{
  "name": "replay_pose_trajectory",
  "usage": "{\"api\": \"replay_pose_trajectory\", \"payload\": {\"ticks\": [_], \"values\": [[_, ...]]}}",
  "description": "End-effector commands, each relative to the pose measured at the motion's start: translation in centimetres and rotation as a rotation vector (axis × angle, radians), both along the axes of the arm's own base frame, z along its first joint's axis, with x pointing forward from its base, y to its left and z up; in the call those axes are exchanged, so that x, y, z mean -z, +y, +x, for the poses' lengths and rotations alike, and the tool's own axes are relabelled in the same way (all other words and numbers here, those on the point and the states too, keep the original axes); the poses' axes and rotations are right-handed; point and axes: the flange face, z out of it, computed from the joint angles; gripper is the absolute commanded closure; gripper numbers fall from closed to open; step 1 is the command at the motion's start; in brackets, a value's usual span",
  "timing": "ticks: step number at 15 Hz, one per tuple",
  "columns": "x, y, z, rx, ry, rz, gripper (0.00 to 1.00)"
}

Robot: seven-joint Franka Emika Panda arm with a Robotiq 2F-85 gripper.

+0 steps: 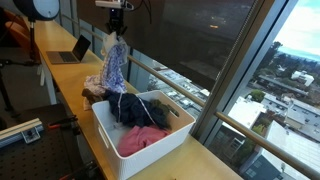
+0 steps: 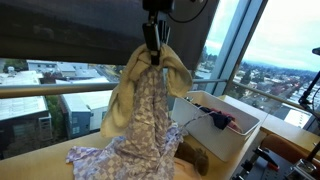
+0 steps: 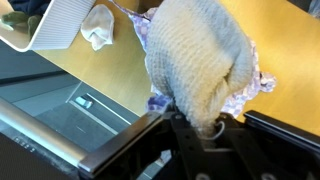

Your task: Remove the items from the storage container and put them on the left side of the table.

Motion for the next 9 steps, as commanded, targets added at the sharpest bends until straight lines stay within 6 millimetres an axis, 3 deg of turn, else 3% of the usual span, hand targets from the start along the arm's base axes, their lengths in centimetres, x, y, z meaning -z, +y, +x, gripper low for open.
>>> {"api": "replay_pose_trajectory", "payload": {"ticks": [1, 2, 5, 9], "values": [[0.0, -1.6, 0.7, 0.057, 0.040, 0.044, 0.52], [0.1, -1.9, 0.9, 0.071, 0.044, 0.047, 0.51], [-0.3, -3.5, 1.8, 0.114, 0.036, 0.051, 0.31], [-1.2, -7.0, 3.6, 0.233, 0.024, 0.089, 0.02]]}}
